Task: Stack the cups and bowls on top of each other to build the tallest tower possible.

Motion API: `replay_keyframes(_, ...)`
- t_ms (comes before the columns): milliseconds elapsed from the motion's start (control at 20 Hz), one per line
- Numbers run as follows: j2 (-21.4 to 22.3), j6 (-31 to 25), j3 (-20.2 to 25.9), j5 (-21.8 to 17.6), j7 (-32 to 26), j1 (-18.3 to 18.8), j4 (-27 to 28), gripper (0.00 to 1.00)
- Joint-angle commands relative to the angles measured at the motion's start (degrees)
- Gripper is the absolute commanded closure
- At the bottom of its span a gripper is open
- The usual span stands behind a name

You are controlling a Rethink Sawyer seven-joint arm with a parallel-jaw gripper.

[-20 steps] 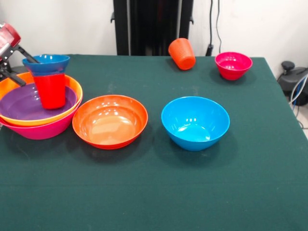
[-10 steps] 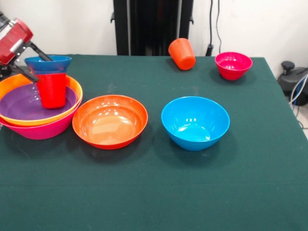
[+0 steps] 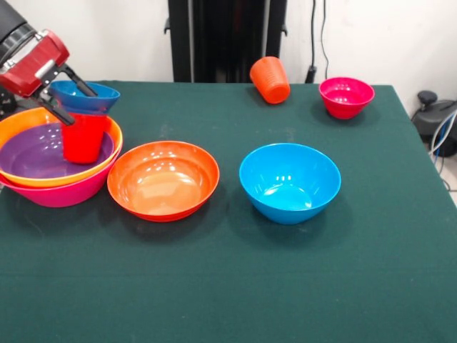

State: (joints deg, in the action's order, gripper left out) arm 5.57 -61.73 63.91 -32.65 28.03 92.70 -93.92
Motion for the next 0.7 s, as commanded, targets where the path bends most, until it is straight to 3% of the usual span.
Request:
replay_keyframes(50,-0.3,4.9,-4.0,-3.3,-4.3,-1.5,-3.5,0.00)
replay_keyframes(700,2.9,2.0,-2.1,-1.2,-4.9,-3.2,-0.6,0.00)
